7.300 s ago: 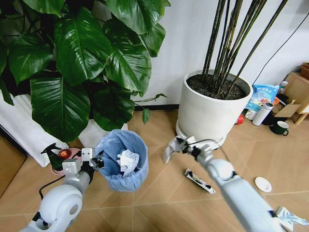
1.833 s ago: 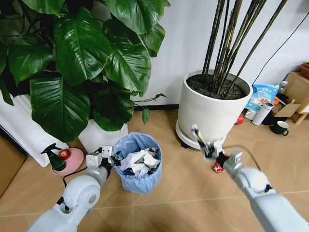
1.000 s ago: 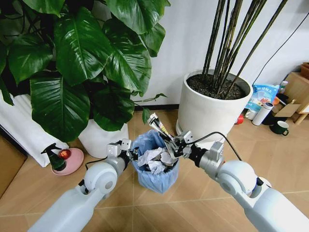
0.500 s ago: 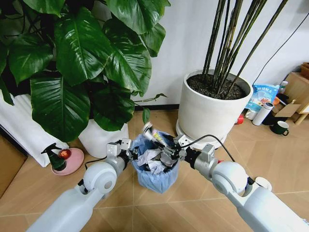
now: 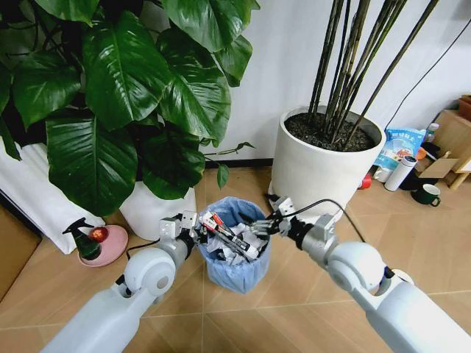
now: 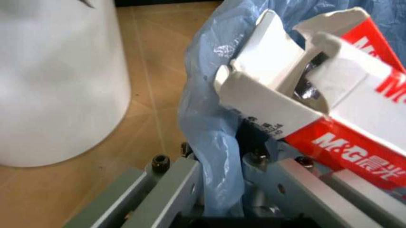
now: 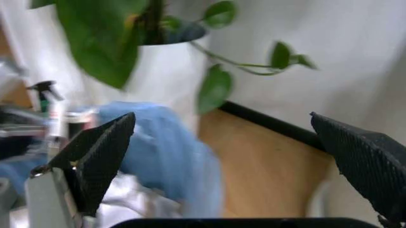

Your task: Pick up the trash bin and place the garbage on the floor into it.

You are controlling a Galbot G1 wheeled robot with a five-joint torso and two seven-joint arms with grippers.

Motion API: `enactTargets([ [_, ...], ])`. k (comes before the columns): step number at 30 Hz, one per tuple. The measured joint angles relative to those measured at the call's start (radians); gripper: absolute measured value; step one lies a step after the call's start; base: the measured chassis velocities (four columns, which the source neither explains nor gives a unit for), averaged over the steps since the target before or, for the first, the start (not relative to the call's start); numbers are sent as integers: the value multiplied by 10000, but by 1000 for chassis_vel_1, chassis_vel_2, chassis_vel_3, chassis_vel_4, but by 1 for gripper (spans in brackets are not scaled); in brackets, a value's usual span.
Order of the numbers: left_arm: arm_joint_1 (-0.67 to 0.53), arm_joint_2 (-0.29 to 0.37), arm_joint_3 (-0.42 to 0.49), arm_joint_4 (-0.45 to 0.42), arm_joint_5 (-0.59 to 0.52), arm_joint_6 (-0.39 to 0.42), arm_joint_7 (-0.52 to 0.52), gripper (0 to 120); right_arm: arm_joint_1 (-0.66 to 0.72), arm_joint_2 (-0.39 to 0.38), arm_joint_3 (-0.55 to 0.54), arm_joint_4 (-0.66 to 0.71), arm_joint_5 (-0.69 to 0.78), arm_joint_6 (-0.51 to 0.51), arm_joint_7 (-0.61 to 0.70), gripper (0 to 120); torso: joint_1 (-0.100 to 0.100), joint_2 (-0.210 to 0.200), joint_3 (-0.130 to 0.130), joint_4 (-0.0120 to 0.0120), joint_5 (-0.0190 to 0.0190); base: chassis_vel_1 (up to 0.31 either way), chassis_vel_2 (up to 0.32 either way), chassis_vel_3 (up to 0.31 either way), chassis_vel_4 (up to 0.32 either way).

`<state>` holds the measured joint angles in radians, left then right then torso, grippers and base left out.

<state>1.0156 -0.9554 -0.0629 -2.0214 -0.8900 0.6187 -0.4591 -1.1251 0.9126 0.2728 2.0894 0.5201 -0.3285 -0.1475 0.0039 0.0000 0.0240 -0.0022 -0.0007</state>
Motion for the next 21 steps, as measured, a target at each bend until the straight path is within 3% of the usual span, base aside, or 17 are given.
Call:
enactTargets([
  [10, 754, 202, -470, -376, 513, -14, -27, 0, -2985, 788, 2749, 675, -1019, 232, 261, 100, -1, 0, -2, -3, 1, 0, 0, 0, 0],
  [21, 1373, 416, -761, -764, 894, -8, 60, 0, -4510, 2445, 3285, 700, -2602, 540, 726, 100, -1, 0, -1, -1, 0, 0, 0, 0, 0],
])
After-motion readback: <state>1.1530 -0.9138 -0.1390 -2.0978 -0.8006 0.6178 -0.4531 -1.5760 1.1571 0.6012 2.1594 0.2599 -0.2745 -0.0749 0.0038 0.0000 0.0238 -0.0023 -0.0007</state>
